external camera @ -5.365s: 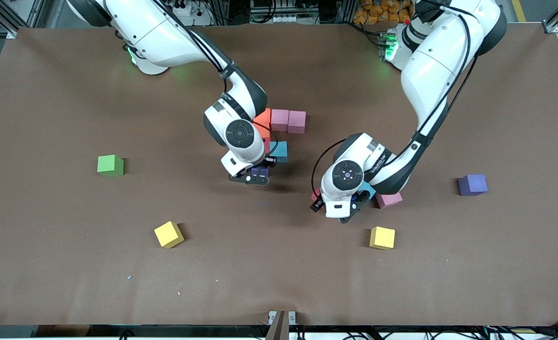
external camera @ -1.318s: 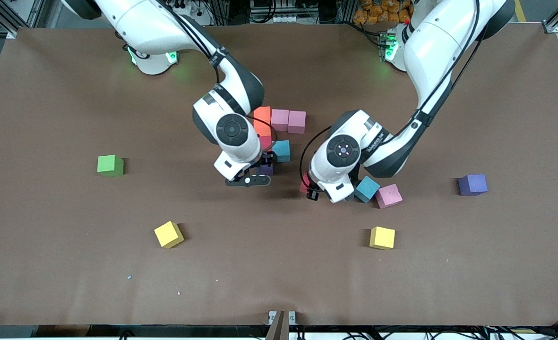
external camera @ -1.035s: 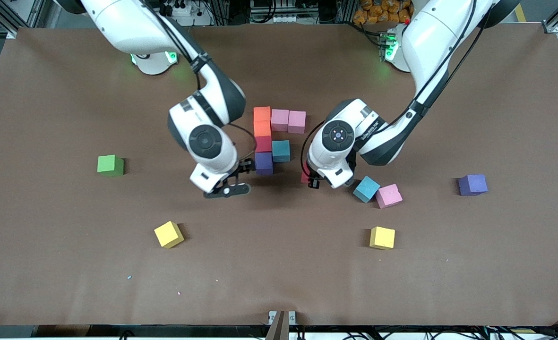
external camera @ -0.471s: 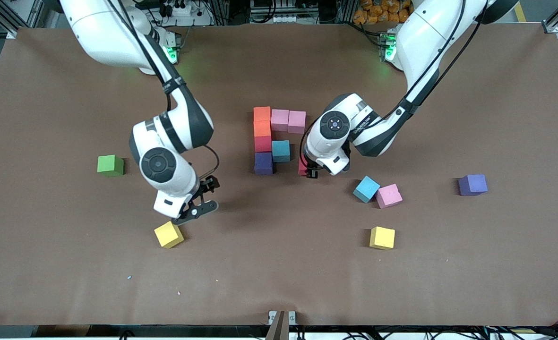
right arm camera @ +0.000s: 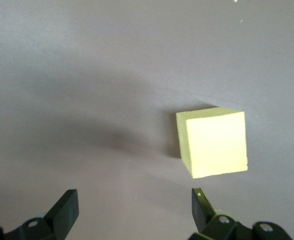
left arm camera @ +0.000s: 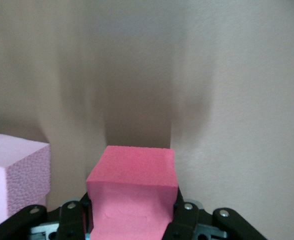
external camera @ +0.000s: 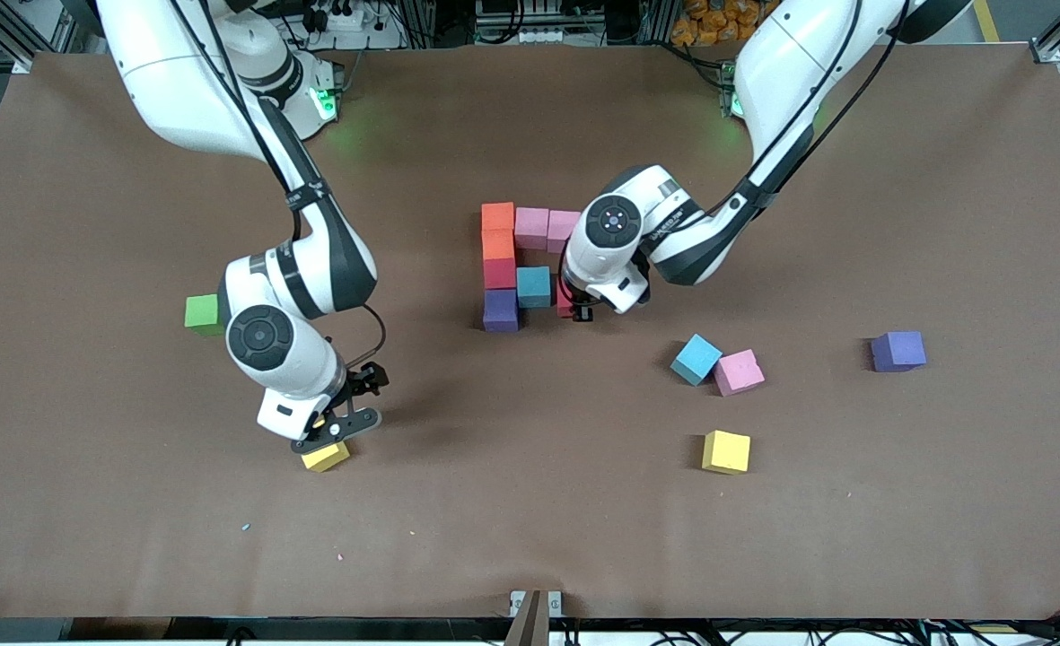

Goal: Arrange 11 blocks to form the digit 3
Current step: 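Grasp the yellow cube with the right gripper while the left gripper holds pink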

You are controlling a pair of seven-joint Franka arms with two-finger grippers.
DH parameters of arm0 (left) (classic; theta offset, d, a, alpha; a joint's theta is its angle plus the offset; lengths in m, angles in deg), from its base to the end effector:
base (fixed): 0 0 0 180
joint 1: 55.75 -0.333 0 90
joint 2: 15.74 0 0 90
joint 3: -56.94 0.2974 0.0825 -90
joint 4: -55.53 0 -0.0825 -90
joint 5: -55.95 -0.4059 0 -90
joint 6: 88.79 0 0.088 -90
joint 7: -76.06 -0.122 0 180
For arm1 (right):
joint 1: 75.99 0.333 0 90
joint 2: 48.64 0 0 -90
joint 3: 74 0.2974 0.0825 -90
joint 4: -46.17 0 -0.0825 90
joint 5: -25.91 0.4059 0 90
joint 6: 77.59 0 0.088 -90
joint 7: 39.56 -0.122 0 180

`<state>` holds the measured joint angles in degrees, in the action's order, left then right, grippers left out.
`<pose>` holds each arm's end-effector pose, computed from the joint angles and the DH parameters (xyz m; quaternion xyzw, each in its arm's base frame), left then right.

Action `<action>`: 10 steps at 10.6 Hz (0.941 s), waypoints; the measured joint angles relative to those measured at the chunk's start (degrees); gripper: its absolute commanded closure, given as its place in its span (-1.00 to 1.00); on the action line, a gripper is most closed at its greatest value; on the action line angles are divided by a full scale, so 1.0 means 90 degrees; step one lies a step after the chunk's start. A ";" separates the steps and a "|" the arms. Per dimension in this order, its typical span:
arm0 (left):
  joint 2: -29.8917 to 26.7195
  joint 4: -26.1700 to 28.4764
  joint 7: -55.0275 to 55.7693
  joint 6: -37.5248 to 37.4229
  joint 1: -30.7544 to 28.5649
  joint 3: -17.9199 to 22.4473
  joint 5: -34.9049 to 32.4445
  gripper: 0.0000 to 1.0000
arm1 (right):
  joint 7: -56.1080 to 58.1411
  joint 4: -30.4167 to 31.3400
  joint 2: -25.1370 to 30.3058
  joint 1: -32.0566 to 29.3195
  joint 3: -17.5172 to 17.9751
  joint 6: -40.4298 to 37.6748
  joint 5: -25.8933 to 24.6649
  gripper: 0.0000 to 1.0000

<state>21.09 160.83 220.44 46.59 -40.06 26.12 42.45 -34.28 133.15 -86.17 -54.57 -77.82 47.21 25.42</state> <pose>0.4553 -0.4601 0.1727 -0.6862 -0.7235 0.0742 0.0132 0.6813 0.2219 0.2359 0.9779 0.2075 0.0057 0.0233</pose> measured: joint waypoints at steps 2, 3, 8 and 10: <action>-0.0002 0.0063 0.0009 0.0000 0.0007 0.0002 0.0000 0.80 | 0.0328 -0.0001 -0.0078 -0.0021 -0.0156 0.0265 -0.0009 -1.00; -0.0002 0.0090 0.0009 0.0002 0.0014 0.0001 0.0000 0.80 | 0.0518 -0.0011 -0.0077 -0.0035 -0.0276 0.0317 -0.0009 -1.00; -0.0001 0.0158 0.0009 0.0106 0.0142 0.0001 -0.0001 0.80 | 0.0642 -0.0311 -0.0385 -0.0392 -0.0357 0.0985 0.0060 -1.00; 0.0000 0.0169 0.0009 0.0119 0.0171 0.0001 -0.0004 0.80 | 0.0725 -0.0384 -0.0698 -0.0493 -0.0358 0.1369 0.0362 -1.00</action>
<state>21.09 162.35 220.52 47.67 -38.52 26.13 42.41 -27.75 129.69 -92.45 -59.01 -81.04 59.53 28.68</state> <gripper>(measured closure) 0.449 0.000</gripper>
